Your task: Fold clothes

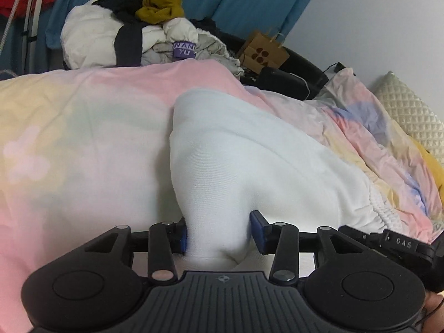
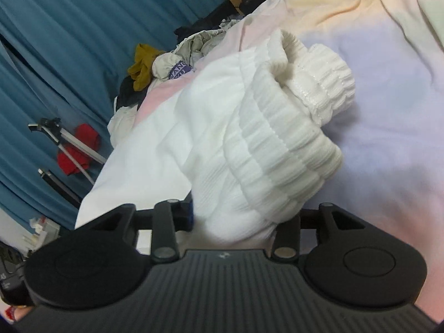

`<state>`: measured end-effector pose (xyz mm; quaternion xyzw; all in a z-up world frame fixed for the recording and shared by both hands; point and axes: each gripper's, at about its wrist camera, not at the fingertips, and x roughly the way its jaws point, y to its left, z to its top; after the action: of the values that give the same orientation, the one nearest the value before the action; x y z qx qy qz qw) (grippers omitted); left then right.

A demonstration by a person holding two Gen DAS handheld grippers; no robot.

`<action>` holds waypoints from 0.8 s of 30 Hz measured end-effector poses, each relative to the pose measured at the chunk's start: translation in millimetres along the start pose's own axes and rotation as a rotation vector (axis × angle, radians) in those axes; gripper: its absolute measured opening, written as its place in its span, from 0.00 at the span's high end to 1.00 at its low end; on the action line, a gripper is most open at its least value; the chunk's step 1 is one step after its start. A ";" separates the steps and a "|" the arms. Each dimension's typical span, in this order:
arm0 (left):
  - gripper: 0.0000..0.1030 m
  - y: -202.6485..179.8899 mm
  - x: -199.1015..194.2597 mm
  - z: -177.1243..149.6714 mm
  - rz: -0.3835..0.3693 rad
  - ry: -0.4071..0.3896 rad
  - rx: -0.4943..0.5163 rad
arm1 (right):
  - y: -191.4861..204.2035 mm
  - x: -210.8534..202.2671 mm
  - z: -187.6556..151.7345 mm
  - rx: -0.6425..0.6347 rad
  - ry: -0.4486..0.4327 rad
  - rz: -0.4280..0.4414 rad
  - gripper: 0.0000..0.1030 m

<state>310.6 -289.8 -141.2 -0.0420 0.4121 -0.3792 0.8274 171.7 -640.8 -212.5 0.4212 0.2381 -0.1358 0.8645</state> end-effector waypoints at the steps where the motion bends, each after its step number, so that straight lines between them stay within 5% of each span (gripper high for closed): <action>1: 0.56 -2.6 -4.6 1.4 0.002 0.009 0.000 | 3.4 -6.3 -0.4 0.001 0.008 -0.013 0.54; 9: 0.52 -29.6 -103.6 -5.4 0.097 -0.057 0.084 | 35.3 -88.4 -21.2 -0.077 -0.029 -0.132 0.52; 14: 0.27 -55.3 -172.2 -22.1 0.092 -0.124 0.118 | 68.6 -155.5 -33.8 -0.216 -0.119 -0.135 0.52; 24: 0.09 -114.2 -309.7 -75.8 0.119 -0.274 0.230 | 133.4 -238.5 -55.7 -0.420 -0.252 -0.087 0.52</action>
<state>73.3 -147.2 53.9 0.0261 0.2510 -0.3649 0.8962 10.6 -507.3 -28.1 0.2014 0.1695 -0.1720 0.9493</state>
